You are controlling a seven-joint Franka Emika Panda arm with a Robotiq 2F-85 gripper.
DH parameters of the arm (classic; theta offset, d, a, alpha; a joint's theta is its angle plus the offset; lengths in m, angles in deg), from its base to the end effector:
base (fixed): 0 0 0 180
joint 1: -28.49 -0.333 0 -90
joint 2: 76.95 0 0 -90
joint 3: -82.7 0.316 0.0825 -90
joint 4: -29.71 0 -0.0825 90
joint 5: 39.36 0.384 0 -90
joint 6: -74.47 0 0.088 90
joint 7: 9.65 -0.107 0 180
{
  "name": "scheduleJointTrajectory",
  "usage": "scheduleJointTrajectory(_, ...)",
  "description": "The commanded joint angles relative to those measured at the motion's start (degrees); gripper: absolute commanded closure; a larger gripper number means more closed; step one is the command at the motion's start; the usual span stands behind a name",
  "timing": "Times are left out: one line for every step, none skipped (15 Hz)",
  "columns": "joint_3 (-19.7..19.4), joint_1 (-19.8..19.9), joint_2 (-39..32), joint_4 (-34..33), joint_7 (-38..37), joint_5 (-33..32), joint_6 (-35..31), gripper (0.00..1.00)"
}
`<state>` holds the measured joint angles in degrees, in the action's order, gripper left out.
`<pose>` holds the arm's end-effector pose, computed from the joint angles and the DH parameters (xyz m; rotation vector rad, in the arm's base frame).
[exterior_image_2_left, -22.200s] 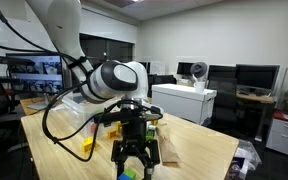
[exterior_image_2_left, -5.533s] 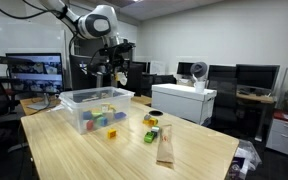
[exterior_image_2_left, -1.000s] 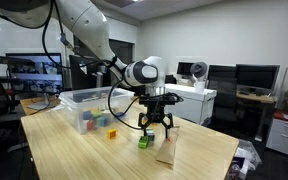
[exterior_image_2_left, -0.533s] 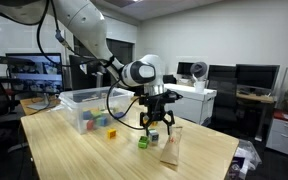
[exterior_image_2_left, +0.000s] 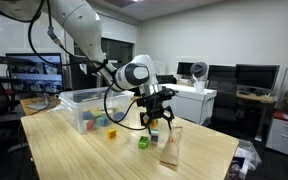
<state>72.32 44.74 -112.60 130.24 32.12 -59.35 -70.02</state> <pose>0.6143 -0.2907 0.2337 2.6761 0.7939 -0.0916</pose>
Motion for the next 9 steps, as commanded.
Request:
scheduleJointTrajectory(-3.0,-1.4,0.8,2.1,-5.1,-4.2,-2.7,0.00)
scheduleJointTrajectory(-3.5,-1.5,0.7,2.0,-6.3,-4.9,-2.7,0.00)
scheduleJointTrajectory(-4.0,-1.6,0.6,1.8,-7.5,-5.7,-2.8,0.00)
scheduleJointTrajectory(-4.3,-1.5,0.3,1.5,-8.6,-6.1,-2.6,0.00)
scheduleJointTrajectory(-4.3,-1.3,0.2,1.2,-9.4,-6.0,-2.3,0.00)
scheduleJointTrajectory(-4.2,-1.0,0.0,0.9,-10.0,-5.9,-2.2,0.00)
scheduleJointTrajectory(-3.9,-0.5,-0.2,0.6,-10.1,-5.4,-1.8,0.00)
scheduleJointTrajectory(-3.5,-0.1,-0.3,0.2,-10.0,-4.6,-0.8,0.00)
scheduleJointTrajectory(-2.9,0.4,-0.4,-0.3,-10.0,-3.7,0.3,0.00)
